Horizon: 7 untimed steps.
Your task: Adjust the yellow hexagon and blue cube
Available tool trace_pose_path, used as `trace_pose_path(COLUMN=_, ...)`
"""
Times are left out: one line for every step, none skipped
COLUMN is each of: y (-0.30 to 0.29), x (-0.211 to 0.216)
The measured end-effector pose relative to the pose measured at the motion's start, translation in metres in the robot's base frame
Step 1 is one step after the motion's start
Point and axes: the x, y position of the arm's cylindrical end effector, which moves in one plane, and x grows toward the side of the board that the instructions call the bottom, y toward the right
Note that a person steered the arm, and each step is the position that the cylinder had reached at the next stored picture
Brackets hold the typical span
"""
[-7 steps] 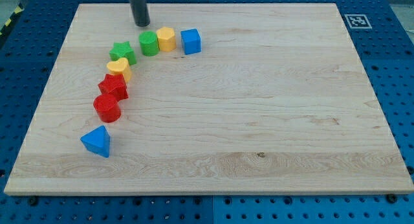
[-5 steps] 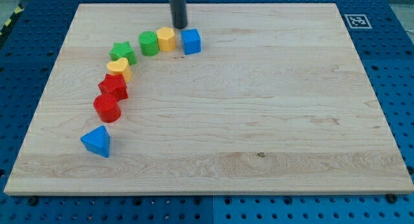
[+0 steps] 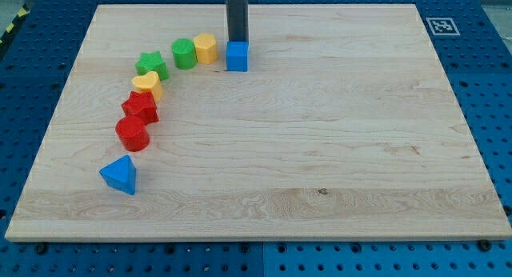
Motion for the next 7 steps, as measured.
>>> trace_pose_path(y=-0.001, x=-0.015)
trace_pose_path(y=-0.02, x=-0.033)
trace_pose_path(y=-0.033, x=-0.033)
trace_pose_path(y=-0.048, x=-0.033)
trace_pose_path(y=-0.05, x=-0.028)
trace_pose_path(y=-0.05, x=-0.017)
trace_pose_path(y=-0.05, x=-0.008)
